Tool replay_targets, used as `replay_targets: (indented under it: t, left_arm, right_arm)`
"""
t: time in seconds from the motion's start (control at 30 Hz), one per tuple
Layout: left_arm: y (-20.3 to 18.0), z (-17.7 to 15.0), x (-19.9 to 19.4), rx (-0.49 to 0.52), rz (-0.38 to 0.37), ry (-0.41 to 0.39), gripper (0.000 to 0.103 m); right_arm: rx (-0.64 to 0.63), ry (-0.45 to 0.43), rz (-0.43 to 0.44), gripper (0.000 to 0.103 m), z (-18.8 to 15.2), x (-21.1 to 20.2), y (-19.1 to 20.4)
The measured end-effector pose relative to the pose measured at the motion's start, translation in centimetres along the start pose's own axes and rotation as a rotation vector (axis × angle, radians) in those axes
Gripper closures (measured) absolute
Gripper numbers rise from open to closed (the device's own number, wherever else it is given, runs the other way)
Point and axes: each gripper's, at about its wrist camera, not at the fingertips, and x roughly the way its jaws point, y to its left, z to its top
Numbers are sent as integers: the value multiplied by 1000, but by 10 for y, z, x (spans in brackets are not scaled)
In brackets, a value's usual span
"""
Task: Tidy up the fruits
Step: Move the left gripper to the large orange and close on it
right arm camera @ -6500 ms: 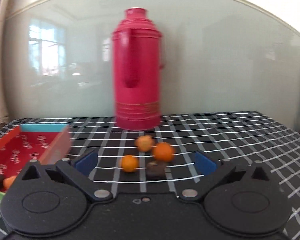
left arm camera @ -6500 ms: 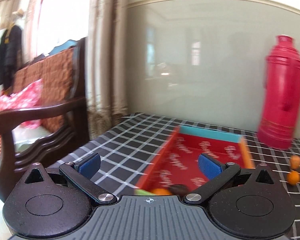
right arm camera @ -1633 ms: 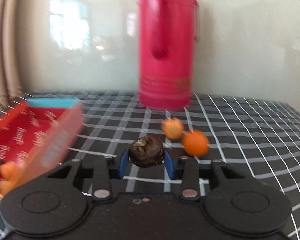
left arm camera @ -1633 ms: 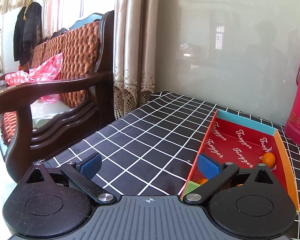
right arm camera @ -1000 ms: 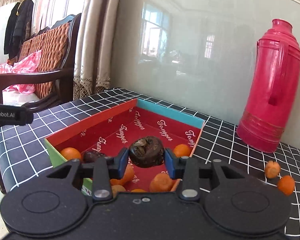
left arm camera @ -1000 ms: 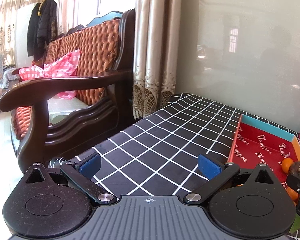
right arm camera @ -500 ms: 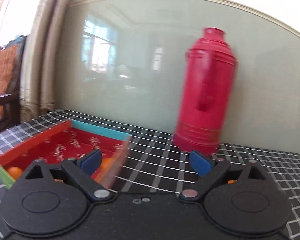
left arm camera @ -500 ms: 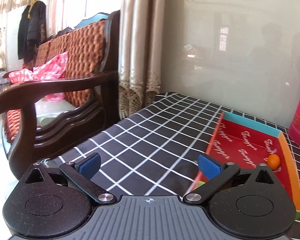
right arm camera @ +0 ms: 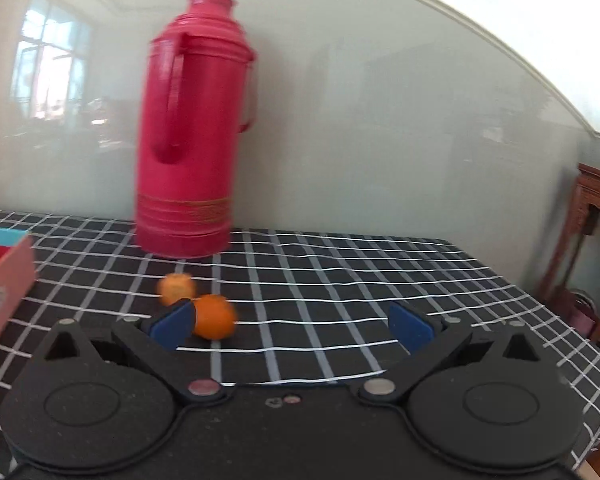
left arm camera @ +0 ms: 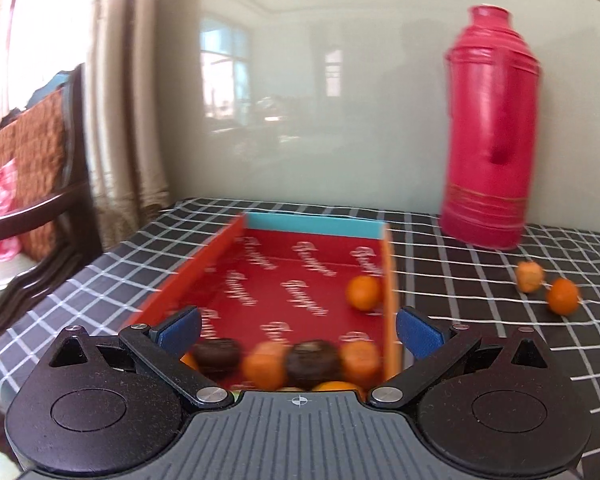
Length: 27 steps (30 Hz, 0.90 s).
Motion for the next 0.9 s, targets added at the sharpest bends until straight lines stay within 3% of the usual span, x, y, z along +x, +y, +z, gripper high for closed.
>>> replay_targets:
  t: [0.3, 0.53, 0.67, 0.77, 0.9]
  left_arm:
    - [-88, 11, 12, 92, -164, 6, 1]
    - [-157, 15, 26, 150, -265, 35, 1]
    - [-190, 21, 37, 169, -292, 43, 1]
    - [-207, 22, 44, 186, -305, 52, 13]
    - [-226, 19, 57, 196, -305, 76, 17]
  right_arm:
    - [55, -25, -144, 6, -8, 0, -53]
    - [120, 3, -165, 6, -10, 4, -84]
    - [129, 7, -158, 6, -9, 4, -92]
    - [144, 3, -159, 6, -9, 3, -99]
    - [163, 2, -169, 6, -9, 3, -109]
